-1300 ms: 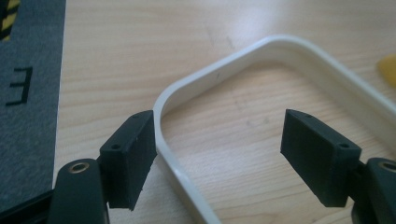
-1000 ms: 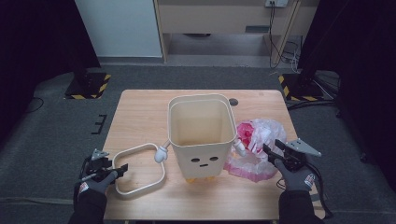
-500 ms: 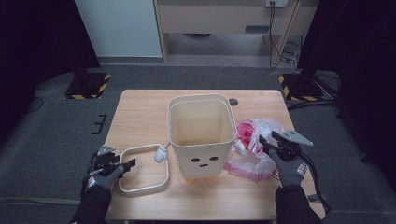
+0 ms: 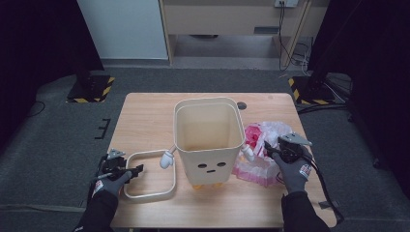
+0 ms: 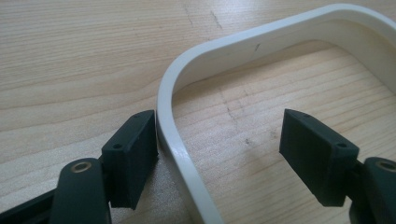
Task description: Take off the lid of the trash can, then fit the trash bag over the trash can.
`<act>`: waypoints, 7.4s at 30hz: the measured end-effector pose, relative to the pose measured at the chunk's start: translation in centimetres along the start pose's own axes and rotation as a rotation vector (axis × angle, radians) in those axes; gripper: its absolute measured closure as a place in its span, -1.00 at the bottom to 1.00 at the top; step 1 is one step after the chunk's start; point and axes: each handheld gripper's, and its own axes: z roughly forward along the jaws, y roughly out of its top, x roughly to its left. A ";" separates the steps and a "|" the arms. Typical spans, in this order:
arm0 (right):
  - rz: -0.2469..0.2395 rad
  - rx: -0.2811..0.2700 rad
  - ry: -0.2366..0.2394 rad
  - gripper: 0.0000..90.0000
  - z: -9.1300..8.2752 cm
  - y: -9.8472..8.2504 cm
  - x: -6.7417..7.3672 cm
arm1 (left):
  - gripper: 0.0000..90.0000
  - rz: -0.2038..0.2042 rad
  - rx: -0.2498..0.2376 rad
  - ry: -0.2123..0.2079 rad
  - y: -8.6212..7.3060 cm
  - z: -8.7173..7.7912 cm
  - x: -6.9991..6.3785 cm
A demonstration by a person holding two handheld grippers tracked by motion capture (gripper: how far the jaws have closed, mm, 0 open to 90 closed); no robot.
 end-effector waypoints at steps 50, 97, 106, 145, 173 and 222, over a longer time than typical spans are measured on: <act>-0.011 -0.157 -0.013 0.83 -4.8 4.5 0.2 | -0.35 -0.010 0.015 0.035 0.0 0.4 -0.1; -0.060 -0.484 -0.083 0.81 -14.5 13.4 1.3 | -0.43 0.060 -0.080 0.076 -0.2 -2.8 0.3; -0.056 -0.543 -0.101 0.81 -16.2 14.3 1.2 | -0.43 0.059 -0.082 0.075 -0.2 -2.7 0.3; -0.127 -0.842 -0.080 0.78 -25.5 15.9 7.8 | -0.42 0.061 -0.082 0.075 -0.1 -2.7 0.4; -0.089 -0.883 0.052 0.76 -23.9 14.6 16.2 | -0.42 0.061 -0.083 0.075 -0.1 -2.7 0.5; -0.111 -0.644 0.648 0.40 -15.9 17.7 11.3 | -0.42 0.065 -0.076 0.072 -0.1 -2.5 0.5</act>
